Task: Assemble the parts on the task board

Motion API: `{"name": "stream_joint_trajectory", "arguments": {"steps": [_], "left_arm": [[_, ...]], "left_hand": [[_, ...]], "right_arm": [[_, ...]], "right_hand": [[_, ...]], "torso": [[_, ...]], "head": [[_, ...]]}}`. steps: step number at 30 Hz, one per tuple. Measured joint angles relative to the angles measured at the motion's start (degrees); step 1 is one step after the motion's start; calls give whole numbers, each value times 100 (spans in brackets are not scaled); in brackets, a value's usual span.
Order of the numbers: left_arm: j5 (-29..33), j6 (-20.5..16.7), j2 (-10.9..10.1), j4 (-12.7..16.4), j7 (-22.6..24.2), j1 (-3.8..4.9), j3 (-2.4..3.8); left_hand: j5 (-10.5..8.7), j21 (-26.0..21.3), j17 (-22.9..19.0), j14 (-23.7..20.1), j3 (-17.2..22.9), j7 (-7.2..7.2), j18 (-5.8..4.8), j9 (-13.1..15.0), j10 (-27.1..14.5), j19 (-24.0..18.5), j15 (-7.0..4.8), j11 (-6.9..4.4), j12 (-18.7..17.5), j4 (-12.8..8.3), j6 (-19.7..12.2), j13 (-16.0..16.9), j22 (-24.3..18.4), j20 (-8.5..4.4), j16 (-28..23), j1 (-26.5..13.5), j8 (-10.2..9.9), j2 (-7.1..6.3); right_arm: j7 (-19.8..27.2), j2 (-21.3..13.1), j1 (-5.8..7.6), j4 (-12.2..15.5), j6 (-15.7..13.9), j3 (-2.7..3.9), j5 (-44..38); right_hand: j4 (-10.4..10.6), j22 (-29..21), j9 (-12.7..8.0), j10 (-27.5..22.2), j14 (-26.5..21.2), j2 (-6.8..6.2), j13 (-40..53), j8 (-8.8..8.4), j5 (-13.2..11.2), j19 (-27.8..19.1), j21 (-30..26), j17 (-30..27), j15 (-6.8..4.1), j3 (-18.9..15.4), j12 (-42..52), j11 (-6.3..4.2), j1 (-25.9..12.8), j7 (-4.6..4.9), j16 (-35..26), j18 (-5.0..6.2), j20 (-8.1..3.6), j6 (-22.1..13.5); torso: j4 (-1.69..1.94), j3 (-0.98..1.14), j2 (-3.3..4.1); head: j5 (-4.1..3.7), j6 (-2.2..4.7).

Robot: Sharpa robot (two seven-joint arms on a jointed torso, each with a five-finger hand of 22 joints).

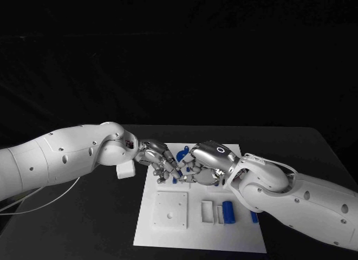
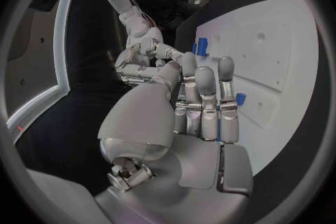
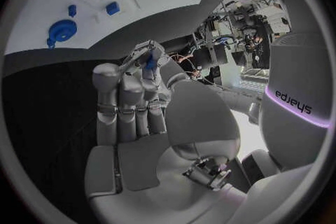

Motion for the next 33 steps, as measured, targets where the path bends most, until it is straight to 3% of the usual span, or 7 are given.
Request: {"name": "stream_joint_trajectory", "arguments": {"steps": [4, 9, 16, 18, 21, 26, 33], "left_arm": [[83, 14, -8, -11, -6, 0, -4], [207, 14, -16, -29, -16, 0, -14], [351, -13, -32, -41, -42, 0, -22], [384, -27, -32, -42, -49, 0, -22], [426, -47, -32, -44, -58, 0, -22], [486, -69, -34, -47, -61, 0, -16], [558, -128, -85, -51, -60, 0, -15]], "left_hand": [[-110, 0, 0, 0, -22, -1, 0, 20, 0, 0, 0, 0, 0, 26, -1, -10, 0, 0, 0, 30, -20, 13], [-175, 0, -9, -30, -147, -67, 0, 33, 0, -20, 30, 0, -34, 151, -67, -22, -1, 21, -22, 53, -9, 8], [-309, -126, -32, -30, -529, -97, 0, 763, -39, 2, 30, 26, 1, 490, -130, 24, -1, 43, -22, 0, -7, -84], [-309, -175, -42, -30, -591, -93, 0, 774, -53, 3, 30, 10, 1, 547, -127, 40, -1, 44, -22, 26, 3, -121], [-365, -222, -56, -30, -687, -55, 0, 578, -83, 23, 30, 41, 3, 611, -125, 45, -1, 64, -50, 25, 49, -168], [-524, -279, -65, -50, -790, 88, 0, 265, -114, 23, 50, 71, 46, 714, -400, 64, 2, 64, -50, -42, 29, -267], [-1321, -404, -96, -93, -925, 211, 0, -249, -155, 75, 92, 113, 99, 1014, -746, 90, 3, 116, -50, -262, 29, -562]], "right_arm": [[-1, 0, 1, -2, -38, 0, 0], [-5, -4, 1, -4, -101, 0, 0], [-16, -18, 4, -8, -191, 4, 7], [-19, -23, 4, -8, -214, 4, 11], [-26, -29, 4, -8, -242, 4, 18], [-58, -51, -1, -8, -279, -2, 39], [-128, -102, -14, -1, -365, -9, 147]], "right_hand": [[37, 0, 0, 18, 0, -2, 22, -1, 25, 21, 29, 32, 0, 132, 0, -18, -1, 2, 38, 0, -21, 31], [72, 0, 0, 18, 21, -22, 25, -9, 331, 21, 50, 52, -20, 196, 0, -18, -57, 2, 38, 1, -20, 31], [85, -1, 1, 40, 21, 14, 38, -15, 356, 21, 95, 65, -20, 205, 0, -40, -94, 1, 38, 0, -20, 30], [102, -1, 2, 49, 21, 6, 38, -13, 378, 21, 95, 65, -20, 188, 0, -48, -102, 1, 38, 0, -20, 30], [116, -1, 1, 49, 21, -17, 50, -10, 378, 21, 95, 65, -20, 202, 0, -48, -125, 1, 38, 1, -20, 31], [140, -1, 2, 49, 21, -17, 63, -8, 378, 21, 95, 64, -20, 180, 0, -48, -125, 0, 38, 0, -19, 31], [156, -1, 2, 71, 41, -39, 74, 12, 378, 21, 126, 73, -39, 165, 0, -69, -147, -10, 38, 0, -62, 41]], "torso": [[-1, 1, 0], [-1, 5, -1], [-3, 5, 1], [-5, 5, 3], [-5, 5, 4], [-3, 3, 4], [0, 1, 3]], "head": [[0, 1], [0, -2], [-16, -16], [-21, -19], [-25, -22], [-35, -27], [-47, -16]]}}
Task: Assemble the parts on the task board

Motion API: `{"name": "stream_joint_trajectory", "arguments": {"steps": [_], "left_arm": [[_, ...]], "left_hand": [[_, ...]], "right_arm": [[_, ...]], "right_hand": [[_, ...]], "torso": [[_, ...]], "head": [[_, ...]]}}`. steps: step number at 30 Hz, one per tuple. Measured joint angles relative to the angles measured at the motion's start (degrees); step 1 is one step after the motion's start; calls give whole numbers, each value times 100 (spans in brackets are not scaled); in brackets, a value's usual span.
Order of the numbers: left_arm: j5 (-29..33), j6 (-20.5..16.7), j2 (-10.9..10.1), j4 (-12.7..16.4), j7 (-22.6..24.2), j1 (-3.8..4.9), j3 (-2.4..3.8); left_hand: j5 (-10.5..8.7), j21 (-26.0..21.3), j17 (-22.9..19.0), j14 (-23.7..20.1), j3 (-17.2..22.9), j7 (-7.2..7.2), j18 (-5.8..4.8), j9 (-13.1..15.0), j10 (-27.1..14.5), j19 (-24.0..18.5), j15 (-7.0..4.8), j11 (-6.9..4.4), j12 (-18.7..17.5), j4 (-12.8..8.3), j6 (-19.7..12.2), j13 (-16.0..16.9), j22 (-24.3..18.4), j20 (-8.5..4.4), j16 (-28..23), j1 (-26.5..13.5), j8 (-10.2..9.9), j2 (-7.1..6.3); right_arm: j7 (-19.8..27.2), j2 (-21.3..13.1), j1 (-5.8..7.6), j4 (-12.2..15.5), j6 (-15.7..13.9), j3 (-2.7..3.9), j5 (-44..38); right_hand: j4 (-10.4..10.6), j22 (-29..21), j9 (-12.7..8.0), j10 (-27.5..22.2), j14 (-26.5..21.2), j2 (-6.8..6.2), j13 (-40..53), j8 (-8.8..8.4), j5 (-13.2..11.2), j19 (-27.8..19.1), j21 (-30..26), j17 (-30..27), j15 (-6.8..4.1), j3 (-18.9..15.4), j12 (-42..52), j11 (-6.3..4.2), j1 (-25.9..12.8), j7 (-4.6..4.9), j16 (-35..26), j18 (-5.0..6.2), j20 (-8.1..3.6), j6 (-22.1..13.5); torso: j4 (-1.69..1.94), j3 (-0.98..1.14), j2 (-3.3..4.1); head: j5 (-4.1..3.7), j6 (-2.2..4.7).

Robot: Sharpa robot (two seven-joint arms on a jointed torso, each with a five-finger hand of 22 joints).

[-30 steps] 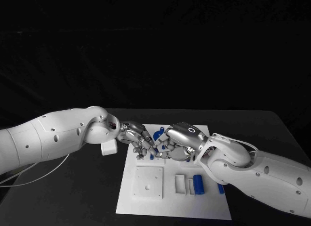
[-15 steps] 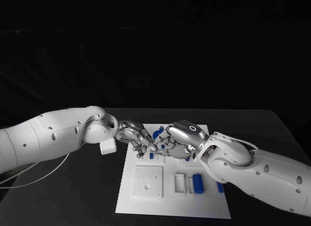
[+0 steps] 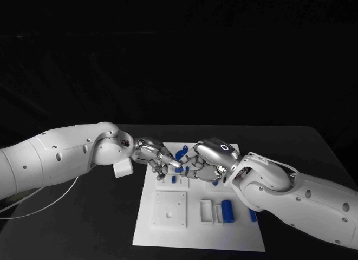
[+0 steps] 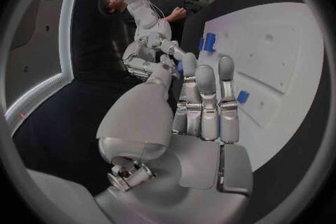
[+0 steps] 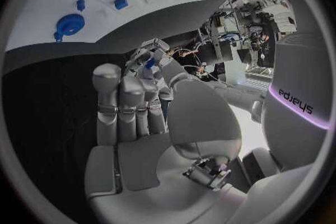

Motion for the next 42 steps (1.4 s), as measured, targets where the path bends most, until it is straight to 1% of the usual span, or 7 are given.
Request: {"name": "stream_joint_trajectory", "arguments": {"steps": [19, 28, 31, 33, 35, 39, 42], "left_arm": [[111, -379, -165, 71, 12, 0, -68], [135, -780, -257, 242, 74, 0, -164], [120, -879, -266, 304, 136, 0, -179], [109, -940, -272, 337, 184, 0, -185], [90, -1016, -276, 367, 249, 0, -187], [38, -1151, -289, 424, 366, 0, -202], [-7, -1253, -301, 463, 456, -1, -214]], "left_hand": [[-87, -133, -17, 2, 216, 71, 0, -73, -71, 72, 41, 71, 12, 730, -294, 6, -1, 28, -33, -120, 0, -497], [-76, -155, -17, 2, 159, -83, 0, 27, -106, 92, 41, 36, 79, 567, 253, 33, -2, 8, -33, -98, 194, -143], [271, -155, -17, 2, 113, -139, 0, 225, -133, 92, 41, 8, 79, 430, 398, 33, -2, 8, -33, -53, 353, 74], [525, -155, -17, 18, 47, -199, 0, 445, -133, 92, 24, 9, 102, 364, 338, 38, -2, 8, -33, -75, 544, 210], [696, -155, -15, 25, -74, -231, 0, 1067, -182, 92, 18, -40, 161, 256, 15, 79, -2, 8, -33, -160, 1052, 304], [730, -128, 5, 25, -166, -289, 0, 2493, -304, 92, 18, -72, 368, 403, -762, 203, -3, 8, 34, -264, 2207, 407], [730, -106, 6, 10, -126, -305, 0, 2989, -396, 92, 4, -62, 522, 600, -1049, 278, -3, 8, 73, -293, 2581, 437]], "right_arm": [[-285, -133, -35, 38, -240, 0, 505], [-475, -168, -48, 32, -358, 1, 655], [-516, -162, -50, 32, -381, 2, 720], [-537, -159, -52, 32, -389, 2, 769], [-559, -157, -54, 31, -397, 3, 837], [-595, -154, -59, 21, -405, 4, 1006], [-622, -152, -61, 12, -405, 4, 1175]], "right_hand": [[46, 0, 1, 0, -21, -40, 8, -1, 23, 0, 0, -1, -20, -18, 0, 1, -37, -13, 0, 0, 0, 12], [86, 0, 1, 0, -21, -56, 8, -5, 23, 0, 0, -2, -20, 22, 0, 1, -52, -27, 0, 0, 1, 25], [102, 0, 1, -1, -21, -54, 8, -23, 22, 0, 0, -2, -19, 38, 0, 2, -50, -27, 0, 0, 1, 25], [103, 0, 1, 0, -21, -54, 8, -25, 22, 0, 0, -2, -19, 38, 0, 2, -50, -27, 0, 0, 1, 25], [103, -1, 1, -1, -21, -53, 8, -26, 22, 0, 0, -2, -19, 38, 0, 2, -49, -27, 0, 1, 1, 25], [109, -1, 1, -1, -22, -53, 12, -28, 60, 0, 0, -2, -18, 45, -17, 2, -49, -27, 0, 0, 1, 25], [117, -1, 1, -1, -22, -53, 12, -25, 178, 0, 0, -2, -18, 53, -30, 2, -48, -28, 0, 0, 1, 25]], "torso": [[-3, -3, -2], [-2, -7, 2], [-3, -6, 2], [-3, -6, 2], [-5, -7, 2], [-6, -7, 1], [-6, -7, -3]], "head": [[-19, 31], [-30, 41], [-34, 41], [-34, 41], [-34, 38], [-38, 34], [-42, 27]]}}
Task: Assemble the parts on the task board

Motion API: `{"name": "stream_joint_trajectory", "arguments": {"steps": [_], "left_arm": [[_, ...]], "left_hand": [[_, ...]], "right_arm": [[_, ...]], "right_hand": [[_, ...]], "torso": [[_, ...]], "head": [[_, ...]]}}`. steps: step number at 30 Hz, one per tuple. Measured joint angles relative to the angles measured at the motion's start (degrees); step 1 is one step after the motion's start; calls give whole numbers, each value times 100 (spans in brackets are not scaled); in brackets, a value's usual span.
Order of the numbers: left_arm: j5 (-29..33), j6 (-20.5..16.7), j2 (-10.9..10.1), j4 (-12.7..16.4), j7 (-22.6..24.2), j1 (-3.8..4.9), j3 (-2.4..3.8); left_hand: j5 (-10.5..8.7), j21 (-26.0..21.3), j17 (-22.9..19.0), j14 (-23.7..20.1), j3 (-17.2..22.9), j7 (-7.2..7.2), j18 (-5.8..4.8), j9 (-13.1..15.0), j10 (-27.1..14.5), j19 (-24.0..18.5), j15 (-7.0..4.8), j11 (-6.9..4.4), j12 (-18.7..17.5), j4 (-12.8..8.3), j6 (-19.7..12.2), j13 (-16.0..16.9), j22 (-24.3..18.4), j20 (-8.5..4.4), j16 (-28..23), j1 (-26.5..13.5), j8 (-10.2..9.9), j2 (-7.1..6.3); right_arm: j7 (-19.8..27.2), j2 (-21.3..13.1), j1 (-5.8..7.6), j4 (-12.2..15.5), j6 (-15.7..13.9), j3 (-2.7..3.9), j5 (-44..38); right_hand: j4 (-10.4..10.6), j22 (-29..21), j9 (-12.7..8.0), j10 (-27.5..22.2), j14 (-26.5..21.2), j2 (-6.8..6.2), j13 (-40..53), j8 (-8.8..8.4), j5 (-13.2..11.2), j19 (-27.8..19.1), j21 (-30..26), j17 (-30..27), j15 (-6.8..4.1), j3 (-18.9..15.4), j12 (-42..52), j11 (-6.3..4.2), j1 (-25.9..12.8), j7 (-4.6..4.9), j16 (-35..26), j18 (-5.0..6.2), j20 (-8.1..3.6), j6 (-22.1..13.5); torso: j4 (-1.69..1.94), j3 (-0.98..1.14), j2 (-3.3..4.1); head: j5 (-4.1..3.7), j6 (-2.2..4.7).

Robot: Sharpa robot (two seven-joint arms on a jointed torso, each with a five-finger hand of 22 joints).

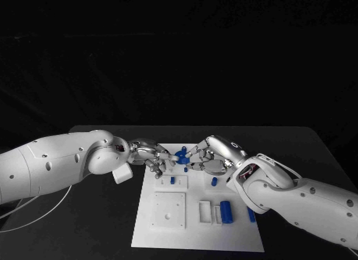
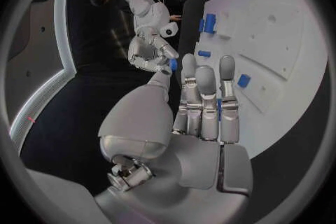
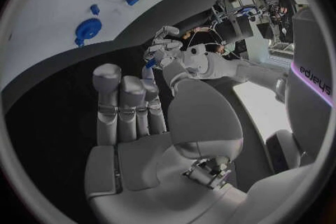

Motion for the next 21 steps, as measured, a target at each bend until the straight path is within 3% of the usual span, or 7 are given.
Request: {"name": "stream_joint_trajectory", "arguments": {"steps": [2, 8, 12, 21], "left_arm": [[-38, -71, -6, 23, 65, 0, -9], [-124, -212, -11, 67, 218, -3, -22], [-184, -282, -11, 86, 307, -4, -25], [-310, -350, -5, 113, 415, -6, -27]], "left_hand": [[0, 0, -4, -7, 40, 14, 0, 188, -64, 0, -7, 10, 106, 161, -99, 35, 0, 0, 0, -34, 109, -33], [-63, 0, -31, -30, 25, 34, 0, 262, -125, 0, 16, 31, 175, 435, -119, 38, -1, 0, 27, -289, 122, -226], [-28, 0, -62, -42, -252, 34, 0, 255, -145, 0, 4, 51, 175, 451, -119, 23, -1, 0, 27, -365, 54, -181], [-28, 0, -93, -71, -295, 49, 0, 133, -181, -1, 15, 57, 200, 452, -103, -13, -1, 0, 45, -365, -100, -181]], "right_arm": [[-17, 2, -1, -4, 0, 1, 133], [-50, 18, -4, -1, 3, 1, 426], [-61, 26, -6, 4, 4, 2, 584], [-72, 44, -13, 4, 4, 9, 837]], "right_hand": [[0, 0, 0, 0, 0, 0, 0, 8, 31, 0, 0, 0, 0, 0, 0, 0, 0, -8, 0, 0, 0, -8], [0, 0, 0, -1, 0, 0, 0, 24, 33, 0, 0, 0, 0, 0, -21, 0, 0, -8, 0, 0, 0, -9], [0, 0, 0, -1, 0, 0, -1, 24, 33, 0, 0, 0, 1, 0, -21, 0, 0, -7, 0, 0, 0, -10], [-1, 0, 0, -1, 0, -1, -11, 24, 33, 0, 0, -1, 1, -1, -21, 1, 0, 0, 0, 0, 0, -19]], "torso": [[0, 0, -1], [0, 3, -2], [0, 4, -1], [1, 4, 1]], "head": [[0, -2], [-12, 10], [-17, 10], [-26, 1]]}}
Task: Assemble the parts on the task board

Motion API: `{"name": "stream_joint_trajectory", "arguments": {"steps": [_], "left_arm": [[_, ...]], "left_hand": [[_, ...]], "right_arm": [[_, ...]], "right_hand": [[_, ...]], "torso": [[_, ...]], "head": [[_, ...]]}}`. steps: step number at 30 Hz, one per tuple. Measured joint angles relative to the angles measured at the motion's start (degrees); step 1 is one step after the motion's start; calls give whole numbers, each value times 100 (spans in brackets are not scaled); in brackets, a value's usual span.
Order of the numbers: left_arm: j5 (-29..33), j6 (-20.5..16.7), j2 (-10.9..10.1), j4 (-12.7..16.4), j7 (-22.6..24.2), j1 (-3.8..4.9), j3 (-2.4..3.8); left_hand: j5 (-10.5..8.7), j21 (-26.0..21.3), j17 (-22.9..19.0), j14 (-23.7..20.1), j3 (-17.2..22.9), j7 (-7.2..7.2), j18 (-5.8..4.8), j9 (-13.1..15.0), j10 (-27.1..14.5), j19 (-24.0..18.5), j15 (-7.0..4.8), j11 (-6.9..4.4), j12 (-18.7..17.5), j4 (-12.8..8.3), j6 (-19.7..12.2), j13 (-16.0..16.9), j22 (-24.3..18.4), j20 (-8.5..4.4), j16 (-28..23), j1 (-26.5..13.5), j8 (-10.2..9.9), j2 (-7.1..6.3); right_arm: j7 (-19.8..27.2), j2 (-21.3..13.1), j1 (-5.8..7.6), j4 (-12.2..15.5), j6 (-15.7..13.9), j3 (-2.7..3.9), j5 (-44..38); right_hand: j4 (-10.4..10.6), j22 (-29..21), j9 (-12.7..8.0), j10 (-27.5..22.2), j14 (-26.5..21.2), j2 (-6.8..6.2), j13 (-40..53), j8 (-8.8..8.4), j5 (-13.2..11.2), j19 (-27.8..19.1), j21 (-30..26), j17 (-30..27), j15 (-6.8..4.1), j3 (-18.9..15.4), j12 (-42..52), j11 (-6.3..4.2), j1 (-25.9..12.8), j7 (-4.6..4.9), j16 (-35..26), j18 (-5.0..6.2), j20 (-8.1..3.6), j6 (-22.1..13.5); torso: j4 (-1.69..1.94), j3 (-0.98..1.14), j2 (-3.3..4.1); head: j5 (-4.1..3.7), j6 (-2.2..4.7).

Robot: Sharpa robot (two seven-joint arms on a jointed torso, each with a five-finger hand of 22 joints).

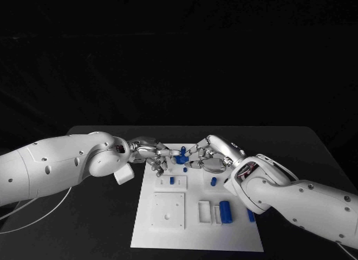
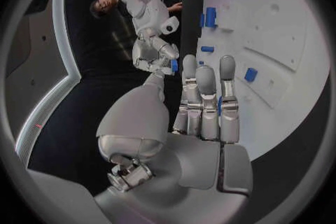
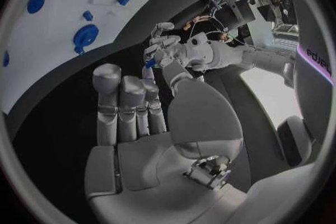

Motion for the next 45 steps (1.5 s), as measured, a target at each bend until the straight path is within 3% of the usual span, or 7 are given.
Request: {"name": "stream_joint_trajectory", "arguments": {"steps": [7, 20, 31, 34, 36, 41, 45], "left_arm": [[-56, -15, 19, 10, 45, -1, 0], [-94, -10, 66, 41, 84, -2, 0], [-87, -10, 85, 37, 125, -2, 0], [-81, -9, 94, 36, 135, -2, 0], [-74, -6, 99, 35, 141, -3, 0], [-49, 5, 103, 29, 155, -3, 1], [-8, 19, 106, 21, 171, -3, 2]], "left_hand": [[0, 0, -9, -20, -36, 20, 0, -43, -21, -21, 20, 20, 0, -36, -21, -8, 0, 21, 0, 7, -34, 7], [-67, 0, -30, -41, -137, 40, -1, -269, -41, -21, 41, 41, 0, -137, -1, -25, 4, 21, 0, -14, -178, 153], [-21, -23, -36, -41, -93, 60, 0, -356, -41, -21, 41, 40, 0, -181, 19, -32, 3, 21, 0, 145, -199, 401], [119, -23, -45, -41, -25, 60, 0, -361, -119, -42, 41, 45, -50, -268, 19, -50, 3, 42, 0, 254, -199, 522], [394, -23, -45, -41, 14, 60, 0, -361, -119, -42, 41, 45, -50, -338, 19, -55, 2, 42, 0, 313, -199, 581], [878, -44, -44, -61, 145, 48, 0, -352, -119, -42, 22, 45, -72, -525, 6, -69, 2, 42, 0, 463, -180, 688], [944, -44, -44, -61, 265, 35, -1, -289, -119, -64, 22, 45, -93, -745, -6, -85, 2, 20, 0, 537, -123, 716]], "right_arm": [[-9, 41, -3, -13, 0, 4, 107], [-21, 118, -10, -35, -66, 19, 171], [-35, 152, -25, -50, -85, 21, 175], [-38, 159, -26, -53, -85, 21, 175], [-40, 164, -27, -55, -85, 21, 173], [-43, 173, -29, -65, -81, 21, 170], [-45, 184, -35, -78, -78, 21, 167]], "right_hand": [[-1, 0, 0, 0, 0, 0, 0, -2, 22, 0, 0, 0, 0, -1, 0, 0, 0, 1, 0, 1, 0, -1], [-2, 0, 0, -1, 0, 12, -8, -24, 22, 0, 0, -1, 0, -2, -22, 1, -14, 11, 0, 1, 0, -13], [-8, 0, 1, -2, 0, 3, -12, 1, 21, 0, 0, -1, 1, -8, -22, 1, -37, 14, 0, 1, 0, -35], [-8, 0, 1, -2, 0, 3, -12, 1, 20, 0, 0, -1, 1, -8, -22, 2, -37, 17, 0, 1, 0, -38], [-8, 0, 1, -2, 0, 3, -12, 1, 20, 0, 0, -1, 1, -8, -22, 1, -37, 20, 0, 0, 1, -41], [-9, 0, 1, -2, 0, 2, -24, 1, 15, 0, -37, -1, 1, -9, -22, 2, -37, 24, -25, 0, 1, -46], [-9, 0, 1, -2, 0, -5, -24, 1, 13, 0, -37, -1, 1, -9, -22, 2, -44, 25, -25, 0, 1, -47]], "torso": [[2, 0, 1], [4, 0, 1], [2, 0, -1], [2, 0, -1], [2, 0, -1], [2, 0, -1], [2, 2, -2]], "head": [[-2, -9], [7, -7], [6, 2], [6, 3], [6, 3], [9, 3], [2, 3]]}}
